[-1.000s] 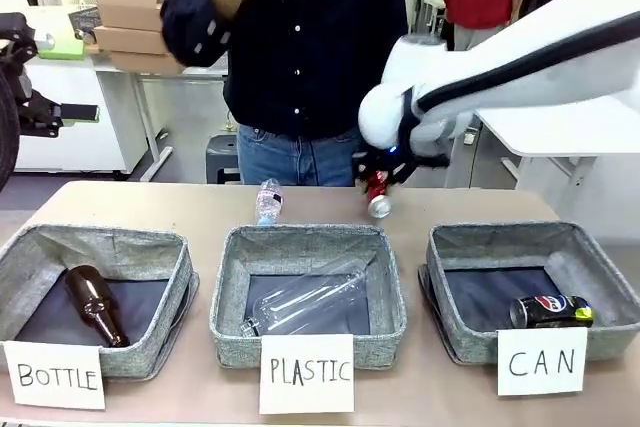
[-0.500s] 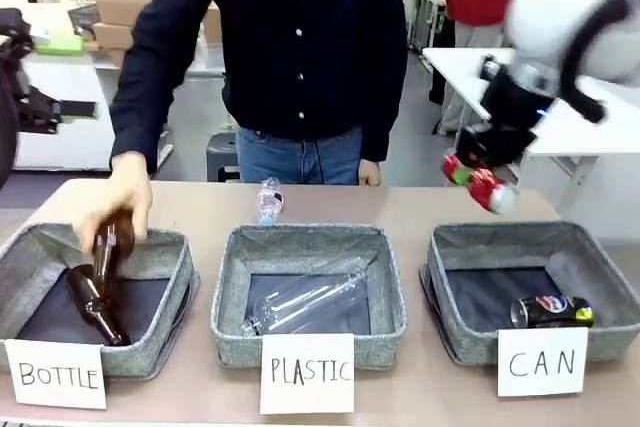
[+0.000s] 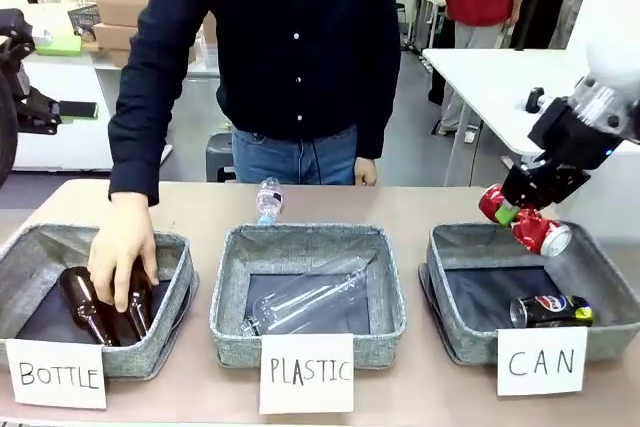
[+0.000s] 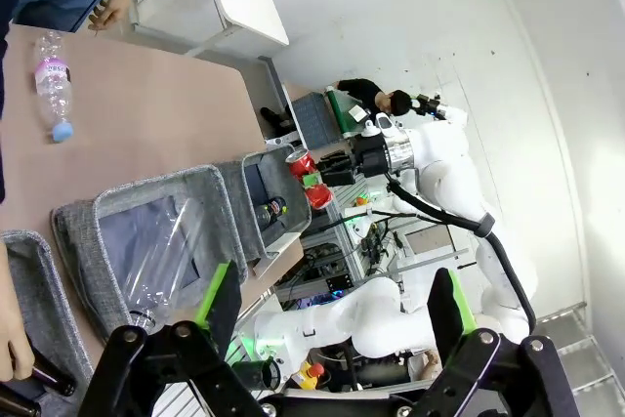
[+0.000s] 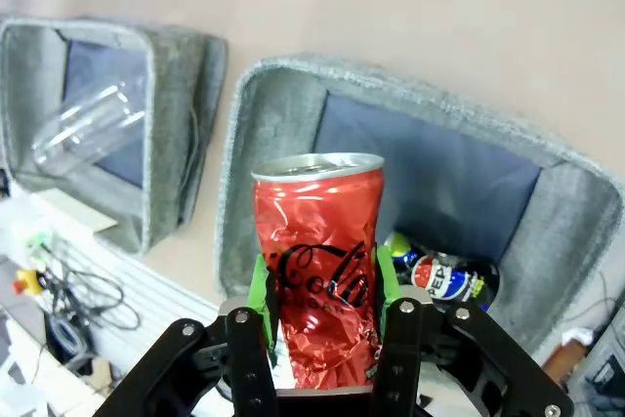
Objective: Sort the can waste into the basket.
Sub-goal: Pick up the can waste from the table and place it in the right Fabric basket.
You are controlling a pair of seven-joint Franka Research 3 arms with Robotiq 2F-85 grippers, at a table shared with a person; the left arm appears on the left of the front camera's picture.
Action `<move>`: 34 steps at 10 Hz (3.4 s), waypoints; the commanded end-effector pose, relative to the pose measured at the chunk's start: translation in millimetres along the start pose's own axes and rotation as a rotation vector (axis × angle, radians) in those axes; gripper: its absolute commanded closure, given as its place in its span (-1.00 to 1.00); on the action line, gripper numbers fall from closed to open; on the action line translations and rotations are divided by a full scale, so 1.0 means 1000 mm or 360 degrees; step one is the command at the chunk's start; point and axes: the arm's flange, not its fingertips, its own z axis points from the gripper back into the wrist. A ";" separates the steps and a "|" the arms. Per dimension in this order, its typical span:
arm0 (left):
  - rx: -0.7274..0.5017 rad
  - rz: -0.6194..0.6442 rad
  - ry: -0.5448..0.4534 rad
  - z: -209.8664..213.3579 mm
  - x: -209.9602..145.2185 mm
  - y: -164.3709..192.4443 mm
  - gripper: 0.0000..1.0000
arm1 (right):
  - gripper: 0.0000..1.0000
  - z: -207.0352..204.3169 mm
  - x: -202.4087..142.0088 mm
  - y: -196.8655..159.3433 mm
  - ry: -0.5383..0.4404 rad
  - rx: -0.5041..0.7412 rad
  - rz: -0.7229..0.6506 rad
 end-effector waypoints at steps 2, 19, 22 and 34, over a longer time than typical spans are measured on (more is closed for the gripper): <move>-0.0042 -0.0015 -0.0016 -0.001 0.000 -0.001 -1.00 | -0.96 -0.002 0.010 0.000 -0.0005 0.0018 0.0026; -0.0042 -0.0015 -0.0016 -0.001 0.000 -0.001 -1.00 | -1.00 0.070 0.021 0.013 -0.0343 0.1172 -0.0333; -0.0042 -0.0015 -0.0016 -0.001 0.000 -0.001 -1.00 | -1.00 0.070 0.021 0.013 -0.0343 0.1172 -0.0333; -0.0042 -0.0015 -0.0016 -0.001 0.000 -0.001 -1.00 | -1.00 0.070 0.021 0.013 -0.0343 0.1172 -0.0333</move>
